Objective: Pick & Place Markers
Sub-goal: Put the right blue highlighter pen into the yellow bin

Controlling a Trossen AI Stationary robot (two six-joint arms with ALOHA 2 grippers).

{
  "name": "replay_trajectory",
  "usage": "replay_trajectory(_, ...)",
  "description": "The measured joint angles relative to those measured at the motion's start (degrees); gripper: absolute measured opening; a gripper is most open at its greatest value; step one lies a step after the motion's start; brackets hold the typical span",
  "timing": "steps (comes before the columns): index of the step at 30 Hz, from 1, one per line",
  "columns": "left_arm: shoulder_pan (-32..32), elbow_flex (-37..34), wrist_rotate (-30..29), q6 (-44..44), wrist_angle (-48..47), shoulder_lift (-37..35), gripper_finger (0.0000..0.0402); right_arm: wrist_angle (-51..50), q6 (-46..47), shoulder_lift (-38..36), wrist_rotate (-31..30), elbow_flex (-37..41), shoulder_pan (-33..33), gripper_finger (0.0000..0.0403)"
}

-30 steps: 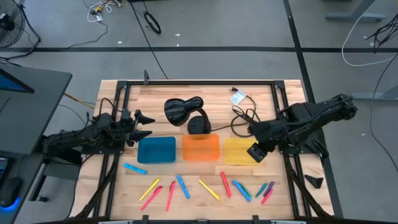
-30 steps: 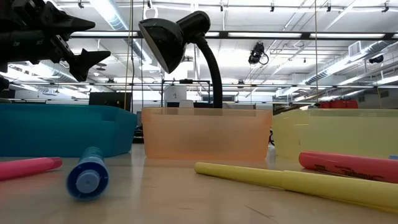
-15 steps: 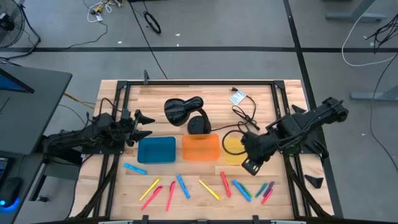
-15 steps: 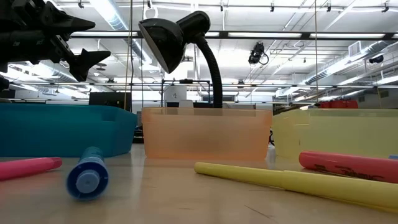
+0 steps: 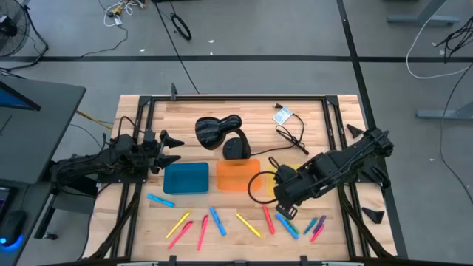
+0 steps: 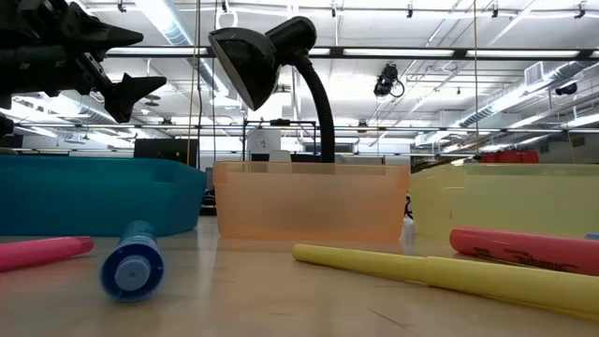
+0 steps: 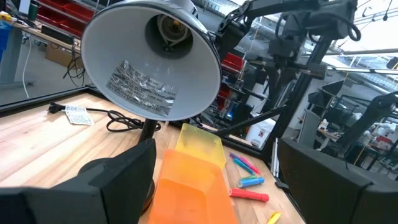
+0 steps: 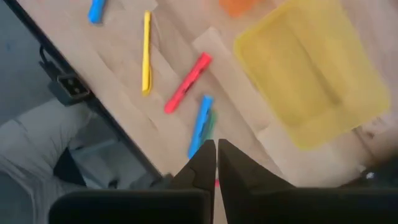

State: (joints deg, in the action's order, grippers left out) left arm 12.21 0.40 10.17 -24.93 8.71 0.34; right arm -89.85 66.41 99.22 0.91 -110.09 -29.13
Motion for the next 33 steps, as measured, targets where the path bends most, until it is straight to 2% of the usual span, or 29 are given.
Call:
replay_trajectory(8, -0.01, 0.01, 0.00, 0.01, 0.00, 0.02, 0.0342, -0.16, -2.86, -0.01, 1.12, 2.93, -0.63, 0.0021)
replay_trajectory(15, -0.01, 0.02, 0.00, 0.01, 0.00, 0.01, 0.0342, -0.19, 1.13, -0.02, -0.14, 5.14, -0.61, 0.0043)
replay_trajectory(20, -0.01, 0.00, 0.00, 0.01, 0.00, 0.02, 0.0342, 0.19, 4.06, -0.02, -1.40, 5.21, -1.43, 0.0098)
replay_trajectory(25, 0.00, 0.02, 0.00, 0.01, 0.00, -0.01, 0.0342, 0.20, 5.19, -0.02, -1.95, 5.21, -1.66, 0.0173)
replay_trajectory(29, -0.02, 0.00, 0.00, 0.01, 0.00, 0.02, 0.0342, 1.24, 3.78, -0.04, -1.99, 5.23, -1.63, 0.0224)
replay_trajectory(33, -0.01, 0.01, 0.00, 0.00, -0.01, 0.01, 0.0342, 2.87, -0.10, -0.07, -1.97, 5.23, -1.66, 0.0252)
